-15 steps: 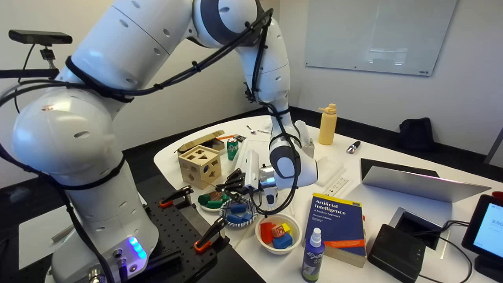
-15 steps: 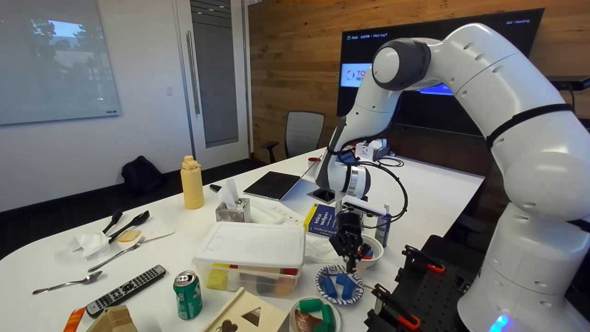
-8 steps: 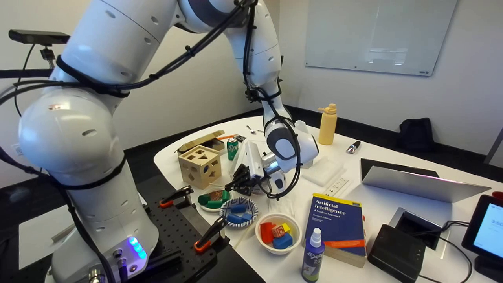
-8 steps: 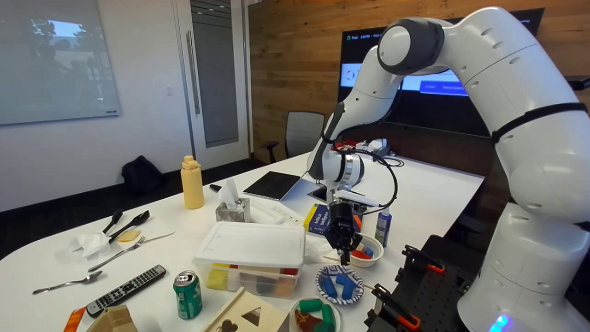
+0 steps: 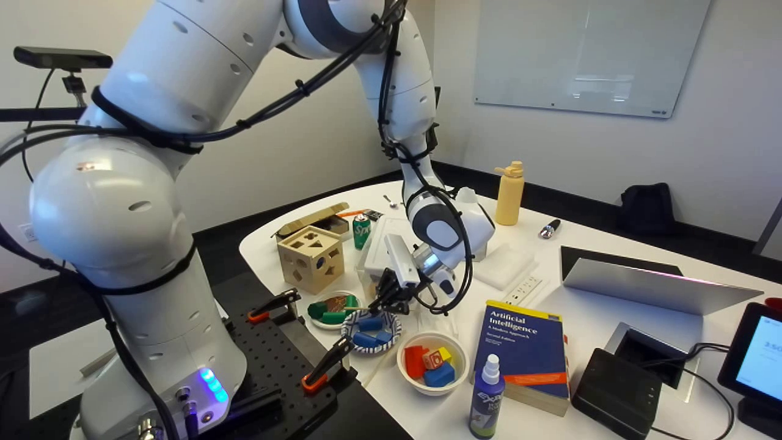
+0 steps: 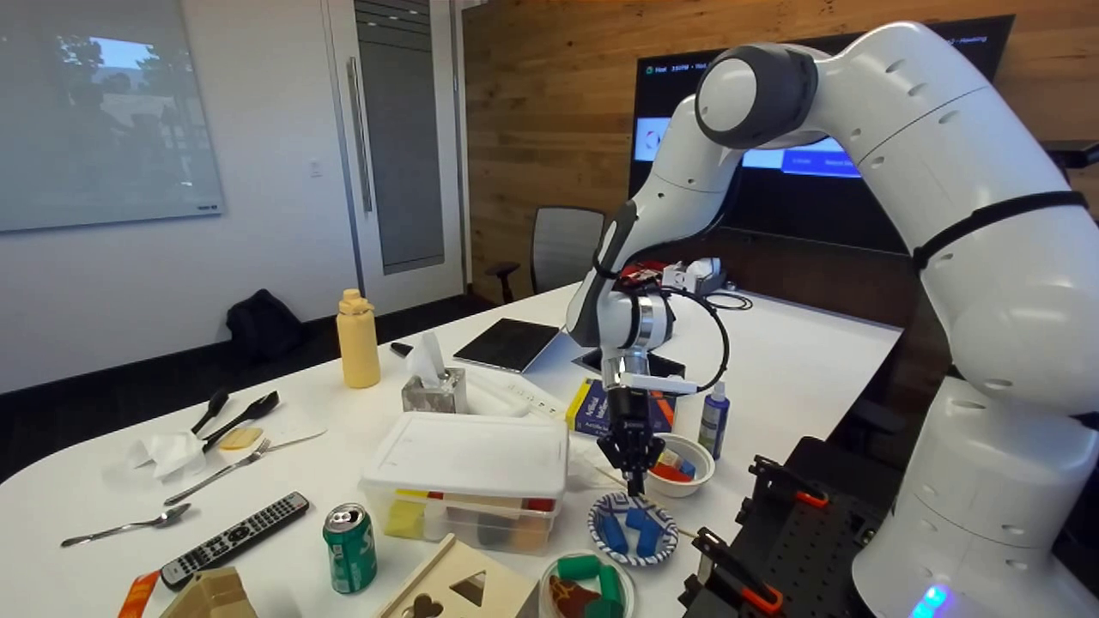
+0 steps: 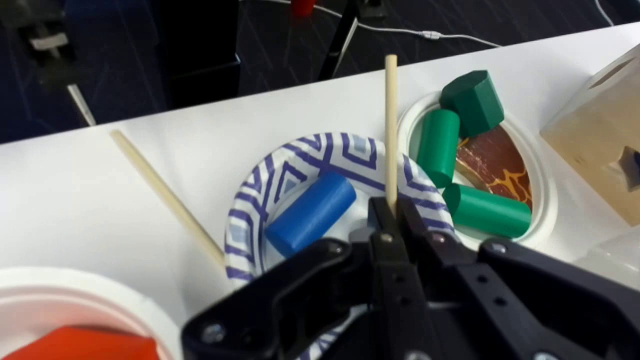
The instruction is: Use the chopstick to stir the blue blocks in the bowl.
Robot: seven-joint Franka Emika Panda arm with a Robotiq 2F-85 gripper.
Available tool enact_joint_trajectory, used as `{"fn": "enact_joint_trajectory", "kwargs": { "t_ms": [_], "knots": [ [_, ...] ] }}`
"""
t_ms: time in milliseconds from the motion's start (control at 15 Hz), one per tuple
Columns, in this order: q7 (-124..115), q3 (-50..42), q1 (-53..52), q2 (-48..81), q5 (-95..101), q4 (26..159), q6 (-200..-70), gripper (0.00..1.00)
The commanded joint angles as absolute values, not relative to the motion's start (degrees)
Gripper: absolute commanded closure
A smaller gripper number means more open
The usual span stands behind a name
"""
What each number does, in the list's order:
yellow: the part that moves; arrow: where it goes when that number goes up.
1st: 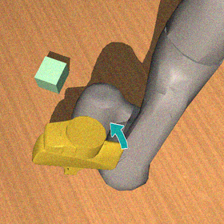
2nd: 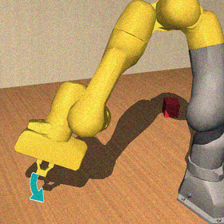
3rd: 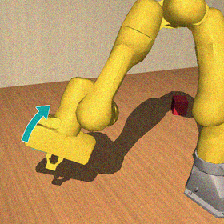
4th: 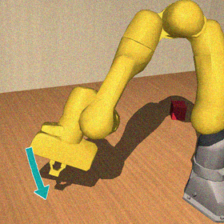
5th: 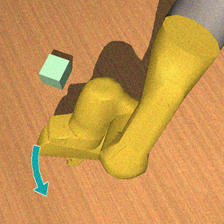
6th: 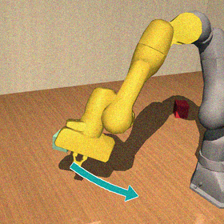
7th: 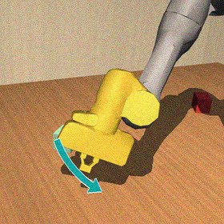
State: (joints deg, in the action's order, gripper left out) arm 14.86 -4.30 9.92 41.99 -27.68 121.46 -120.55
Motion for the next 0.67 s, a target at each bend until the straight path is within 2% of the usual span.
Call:
{"fn": "enact_joint_trajectory", "kwargs": {
  "t_ms": [0,600],
  "knots": [
    [11.2,-3.1,10.4,42.8,-25.3,119.3,-123.1,0.98],
    [8.6,-2.4,11.1,49.5,-22.8,110.5,-122.2,0.98]
  ]
}}
